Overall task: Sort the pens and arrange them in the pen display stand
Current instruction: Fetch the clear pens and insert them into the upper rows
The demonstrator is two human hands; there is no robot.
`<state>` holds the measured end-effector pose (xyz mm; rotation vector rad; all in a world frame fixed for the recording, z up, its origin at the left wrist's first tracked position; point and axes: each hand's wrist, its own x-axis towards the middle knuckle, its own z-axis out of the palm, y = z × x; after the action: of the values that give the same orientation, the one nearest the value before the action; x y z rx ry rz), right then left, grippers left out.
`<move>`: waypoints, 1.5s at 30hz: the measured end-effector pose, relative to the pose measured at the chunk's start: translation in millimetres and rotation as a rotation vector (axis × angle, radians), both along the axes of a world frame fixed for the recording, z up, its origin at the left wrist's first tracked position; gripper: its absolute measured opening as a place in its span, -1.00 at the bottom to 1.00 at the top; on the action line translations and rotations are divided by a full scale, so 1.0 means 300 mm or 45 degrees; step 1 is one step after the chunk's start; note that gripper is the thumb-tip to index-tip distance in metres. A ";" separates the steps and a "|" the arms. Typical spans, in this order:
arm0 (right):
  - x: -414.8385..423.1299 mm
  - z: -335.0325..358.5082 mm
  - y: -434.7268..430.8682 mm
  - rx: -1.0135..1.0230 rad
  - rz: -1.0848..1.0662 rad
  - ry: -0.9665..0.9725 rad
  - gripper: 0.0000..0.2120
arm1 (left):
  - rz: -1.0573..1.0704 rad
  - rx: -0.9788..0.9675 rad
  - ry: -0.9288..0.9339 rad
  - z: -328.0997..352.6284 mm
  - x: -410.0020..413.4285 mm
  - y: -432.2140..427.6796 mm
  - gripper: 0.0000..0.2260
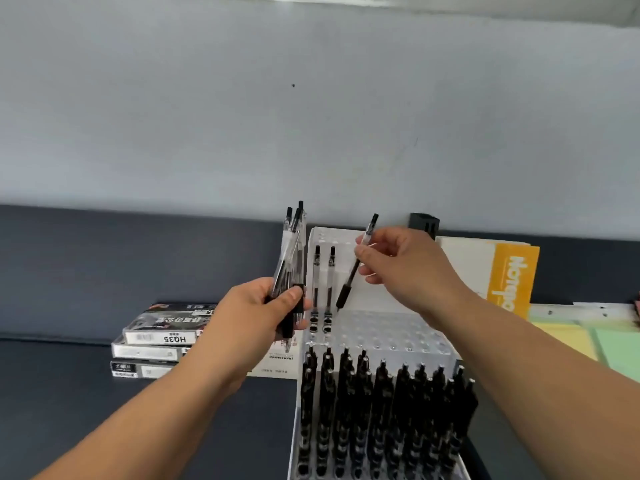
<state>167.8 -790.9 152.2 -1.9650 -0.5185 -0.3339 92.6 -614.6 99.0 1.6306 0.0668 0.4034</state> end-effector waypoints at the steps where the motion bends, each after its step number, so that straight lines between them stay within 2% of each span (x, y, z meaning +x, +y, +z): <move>1: 0.006 0.001 0.005 -0.035 -0.015 -0.021 -0.88 | 0.006 -0.014 -0.003 -0.001 0.001 0.002 -0.87; 8: 0.043 -0.008 0.032 -0.209 -0.081 -0.054 -0.91 | -0.017 0.003 0.002 -0.019 0.014 0.020 -0.87; 14: 0.035 -0.043 0.061 -0.586 -0.114 -0.020 -0.80 | -0.111 -0.007 0.007 -0.011 0.026 0.024 -0.87; 20: 0.025 -0.033 0.086 -0.780 -0.209 -0.108 -0.78 | -0.185 -0.041 0.015 -0.007 0.042 0.038 -0.87; 25: 0.032 -0.068 0.074 -0.510 -0.227 -0.031 -0.76 | -0.236 -0.010 0.004 0.004 0.047 0.035 -0.86; 28: 0.026 -0.070 0.064 -0.527 -0.238 -0.004 -0.69 | -0.260 -0.006 0.007 0.009 0.047 0.037 -0.85; 30: 0.007 -0.054 0.056 -0.507 -0.288 -0.072 -0.68 | -0.287 -0.031 0.012 0.015 0.044 0.038 -0.85; 32: -0.024 -0.021 0.054 -0.312 -0.263 -0.115 -0.75 | -0.337 -0.049 0.022 0.024 0.037 0.036 -0.85; 35: -0.069 0.035 0.063 0.172 0.056 0.181 -0.76 | -0.440 -0.031 0.049 0.035 0.030 0.024 -0.87; 37: -0.076 0.051 0.066 0.340 0.187 0.321 -0.73 | -0.486 -0.004 0.067 0.039 0.024 0.011 -0.87; 42: -0.071 0.064 0.045 0.434 0.203 0.388 -0.72 | -0.405 0.043 0.027 0.039 0.021 -0.004 -0.84; 45: -0.055 0.079 0.018 0.358 0.063 0.185 -0.74 | -0.255 0.044 -0.014 0.030 0.036 0.010 -0.82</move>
<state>151.5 -785.5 175.9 -1.6866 -0.4024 -0.2177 103.4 -611.8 108.1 1.6509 -0.1116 0.2609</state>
